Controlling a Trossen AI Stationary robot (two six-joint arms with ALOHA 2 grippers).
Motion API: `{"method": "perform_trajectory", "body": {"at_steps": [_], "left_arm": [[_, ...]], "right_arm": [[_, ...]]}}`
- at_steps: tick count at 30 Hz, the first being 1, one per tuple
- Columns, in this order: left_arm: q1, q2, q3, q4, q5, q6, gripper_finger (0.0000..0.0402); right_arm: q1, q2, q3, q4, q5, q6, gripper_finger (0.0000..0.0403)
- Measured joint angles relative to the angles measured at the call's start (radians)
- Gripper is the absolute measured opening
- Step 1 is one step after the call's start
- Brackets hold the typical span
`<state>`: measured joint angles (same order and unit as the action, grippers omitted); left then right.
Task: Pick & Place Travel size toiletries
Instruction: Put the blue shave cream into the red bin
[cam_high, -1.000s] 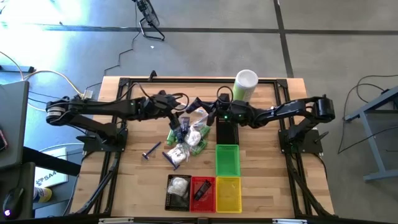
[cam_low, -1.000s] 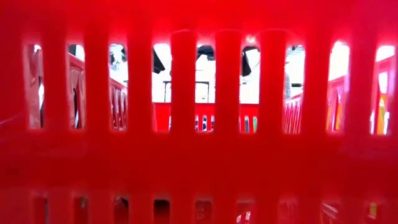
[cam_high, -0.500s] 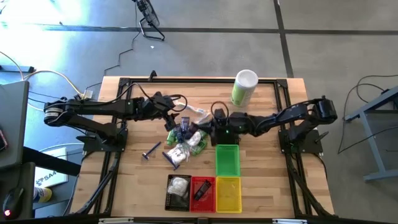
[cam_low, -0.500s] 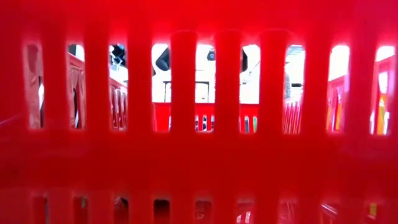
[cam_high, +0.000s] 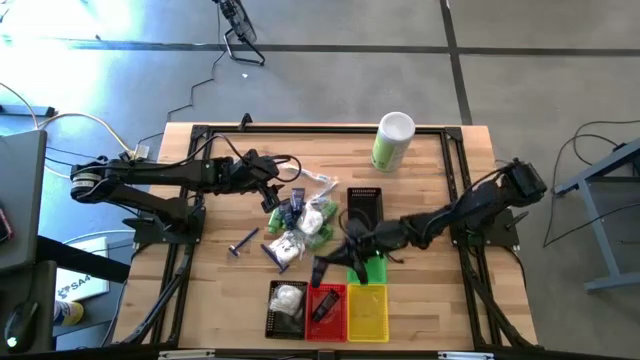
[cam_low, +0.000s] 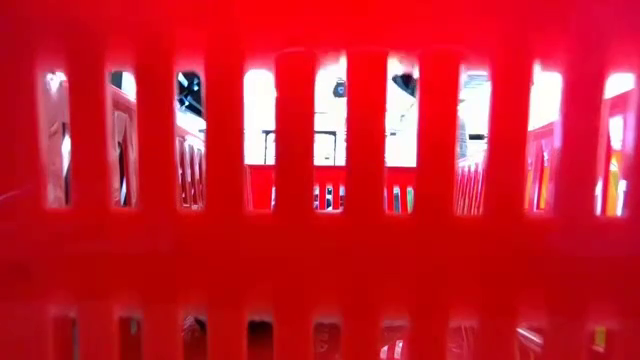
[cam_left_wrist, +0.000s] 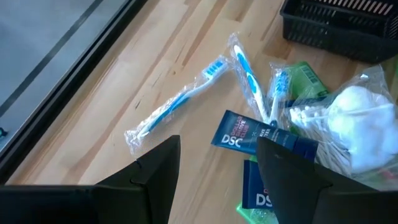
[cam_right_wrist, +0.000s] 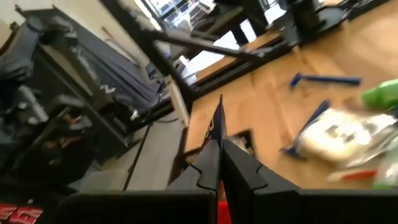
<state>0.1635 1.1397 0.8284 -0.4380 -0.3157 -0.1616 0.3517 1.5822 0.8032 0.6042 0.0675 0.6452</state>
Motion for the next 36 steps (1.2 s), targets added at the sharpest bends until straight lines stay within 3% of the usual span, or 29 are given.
{"method": "perform_trajectory", "body": {"at_steps": [5, 15, 26, 36], "left_arm": [[0.000, 0.000, 0.000, 0.000, 0.000, 0.000, 0.0204], [0.000, 0.000, 0.000, 0.000, 0.001, -0.039, 0.0204], [0.000, 0.000, 0.000, 0.001, 0.000, -0.053, 0.0204], [0.000, 0.000, 0.000, 0.001, -0.001, -0.053, 0.0204]], "right_arm": [[0.095, 0.000, 0.000, -0.027, 0.075, 0.038, 0.0003], [0.193, 0.005, 0.000, -0.119, 0.090, 0.081, 0.0003], [0.192, 0.121, 0.000, -0.115, 0.092, 0.144, 0.0003], [0.182, 0.141, 0.000, -0.115, 0.081, 0.136, 0.0007]]}}
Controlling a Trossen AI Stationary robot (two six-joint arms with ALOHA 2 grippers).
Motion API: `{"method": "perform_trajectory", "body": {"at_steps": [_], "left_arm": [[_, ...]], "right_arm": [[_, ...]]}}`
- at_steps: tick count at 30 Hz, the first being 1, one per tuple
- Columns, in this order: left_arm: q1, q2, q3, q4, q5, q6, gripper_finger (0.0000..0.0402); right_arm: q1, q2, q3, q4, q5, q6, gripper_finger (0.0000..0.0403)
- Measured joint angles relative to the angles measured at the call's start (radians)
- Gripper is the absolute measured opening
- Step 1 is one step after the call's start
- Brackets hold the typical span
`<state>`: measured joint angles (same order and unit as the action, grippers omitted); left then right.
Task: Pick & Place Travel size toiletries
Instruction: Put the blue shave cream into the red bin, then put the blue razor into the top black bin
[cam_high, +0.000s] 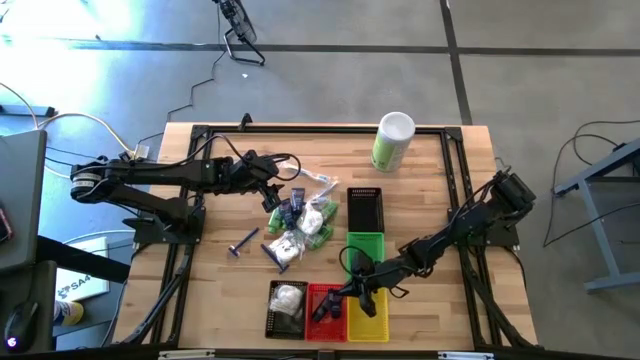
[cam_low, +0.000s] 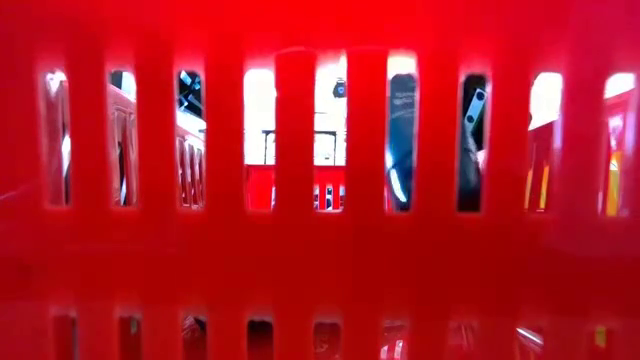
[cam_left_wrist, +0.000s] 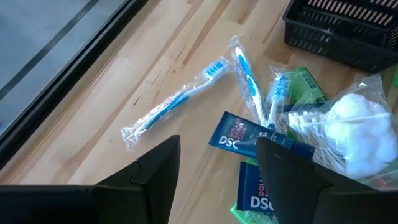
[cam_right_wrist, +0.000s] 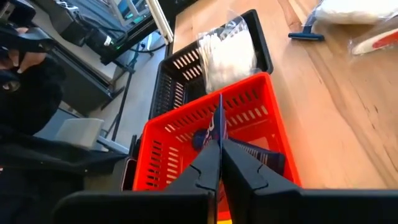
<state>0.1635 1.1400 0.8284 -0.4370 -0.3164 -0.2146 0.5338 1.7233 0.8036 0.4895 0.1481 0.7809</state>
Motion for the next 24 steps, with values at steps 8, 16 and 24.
{"method": "perform_trajectory", "body": {"at_steps": [8, 16, 24], "left_arm": [[0.000, 0.000, 0.000, 0.000, -0.001, 0.000, 0.0204], [0.000, 0.000, 0.000, 0.000, -0.003, 0.000, 0.0204], [0.000, 0.000, 0.000, 0.000, -0.003, 0.000, 0.0204]], "right_arm": [[0.000, 0.000, 0.000, -0.001, -0.062, 0.001, 0.0089], [0.000, 0.000, 0.000, 0.057, -0.114, -0.090, 0.0145], [-0.006, -0.001, 0.000, 0.229, -0.148, -0.234, 0.0125]]}}
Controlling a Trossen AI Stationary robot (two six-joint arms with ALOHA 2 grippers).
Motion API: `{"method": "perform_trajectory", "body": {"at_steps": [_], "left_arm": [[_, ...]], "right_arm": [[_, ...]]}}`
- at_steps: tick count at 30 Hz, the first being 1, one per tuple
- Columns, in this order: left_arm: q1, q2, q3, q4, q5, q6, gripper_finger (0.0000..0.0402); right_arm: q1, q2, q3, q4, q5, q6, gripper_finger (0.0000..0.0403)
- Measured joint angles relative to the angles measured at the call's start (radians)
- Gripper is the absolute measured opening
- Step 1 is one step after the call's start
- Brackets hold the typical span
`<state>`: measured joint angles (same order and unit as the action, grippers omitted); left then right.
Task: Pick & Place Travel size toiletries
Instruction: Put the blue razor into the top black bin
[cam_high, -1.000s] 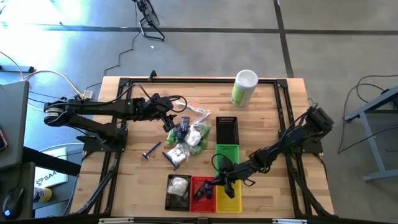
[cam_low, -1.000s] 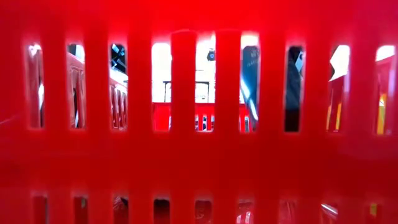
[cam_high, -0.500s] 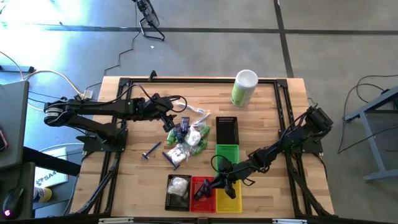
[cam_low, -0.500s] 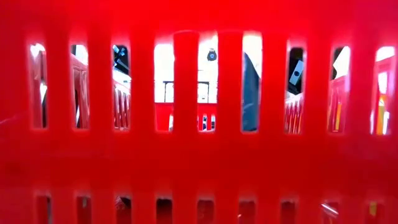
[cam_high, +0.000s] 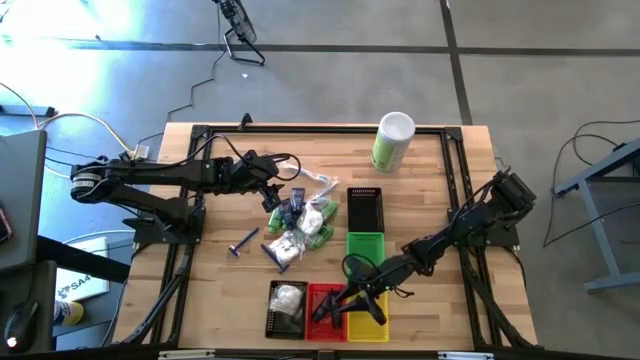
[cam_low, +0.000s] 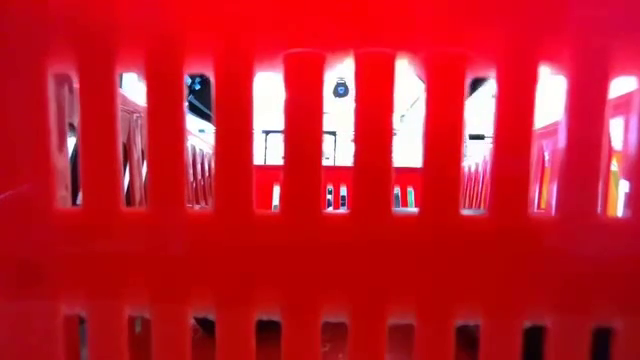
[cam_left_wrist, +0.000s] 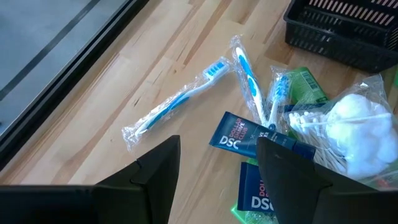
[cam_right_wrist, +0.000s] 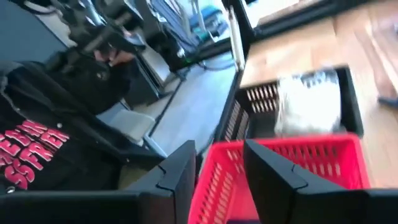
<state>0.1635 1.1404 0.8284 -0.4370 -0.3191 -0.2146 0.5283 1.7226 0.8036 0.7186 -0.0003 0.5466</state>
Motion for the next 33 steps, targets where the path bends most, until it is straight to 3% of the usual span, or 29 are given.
{"method": "perform_trajectory", "body": {"at_steps": [8, 21, 33], "left_arm": [[0.000, 0.000, 0.000, 0.000, 0.000, 0.000, 0.0204], [0.000, 0.000, 0.000, -0.011, 0.000, 0.000, 0.0204], [0.000, 0.003, 0.000, 0.042, 0.000, 0.030, 0.0204]], "right_arm": [[-0.070, 0.000, 0.000, 0.012, 0.008, 0.000, 0.0088], [-0.200, 0.000, 0.000, -0.016, -0.113, -0.042, 0.0009], [-0.450, -0.118, 0.000, -0.105, -0.250, -0.285, 0.0004]]}}
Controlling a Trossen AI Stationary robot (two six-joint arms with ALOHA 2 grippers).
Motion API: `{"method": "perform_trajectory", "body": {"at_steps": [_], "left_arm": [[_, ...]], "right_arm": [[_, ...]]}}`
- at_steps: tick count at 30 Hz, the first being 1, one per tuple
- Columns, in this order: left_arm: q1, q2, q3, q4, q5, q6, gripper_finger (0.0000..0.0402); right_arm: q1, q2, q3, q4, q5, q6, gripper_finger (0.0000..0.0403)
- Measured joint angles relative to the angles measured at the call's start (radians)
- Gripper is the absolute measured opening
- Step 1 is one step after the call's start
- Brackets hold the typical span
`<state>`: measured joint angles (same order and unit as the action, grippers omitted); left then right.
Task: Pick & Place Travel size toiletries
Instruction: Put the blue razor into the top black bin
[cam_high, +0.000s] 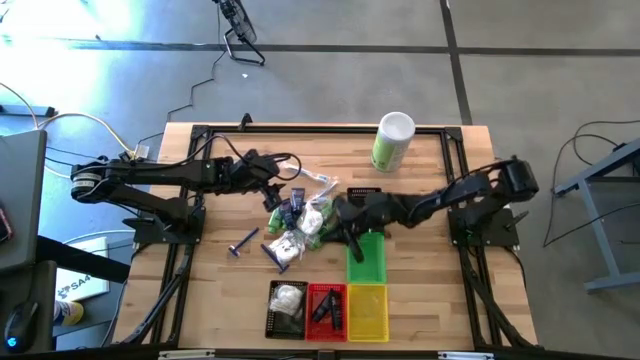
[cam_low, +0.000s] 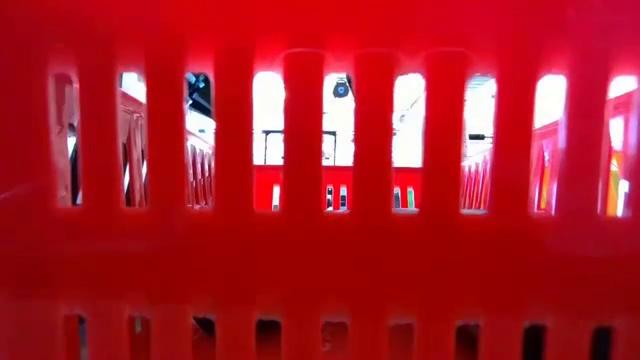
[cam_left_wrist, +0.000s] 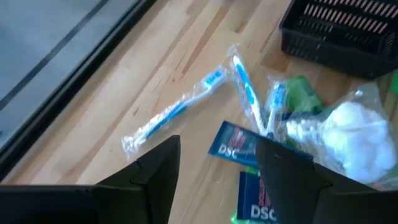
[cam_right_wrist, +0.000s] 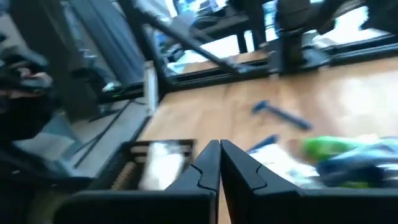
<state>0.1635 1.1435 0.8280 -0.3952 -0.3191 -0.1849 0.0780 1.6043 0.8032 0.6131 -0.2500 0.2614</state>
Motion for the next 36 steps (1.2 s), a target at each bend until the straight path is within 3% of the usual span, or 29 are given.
{"method": "perform_trajectory", "body": {"at_steps": [6, 15, 28, 36], "left_arm": [[0.000, 0.000, 0.000, 0.098, 0.000, 0.023, 0.0204], [0.000, 0.000, 0.000, 0.183, 0.001, 0.021, 0.0204], [0.000, 0.000, 0.000, 0.215, 0.021, -0.007, 0.0204], [0.000, 0.000, 0.000, 0.220, 0.022, -0.006, 0.0204]], "right_arm": [[-0.100, -0.055, 0.000, -0.064, -0.019, -0.056, 0.0003], [-0.151, -0.124, 0.001, -0.100, -0.020, -0.064, 0.0004], [-0.143, -0.284, 0.001, -0.191, -0.009, -0.157, 0.0003], [-0.144, -0.341, 0.000, -0.323, 0.086, -0.170, 0.0003]]}}
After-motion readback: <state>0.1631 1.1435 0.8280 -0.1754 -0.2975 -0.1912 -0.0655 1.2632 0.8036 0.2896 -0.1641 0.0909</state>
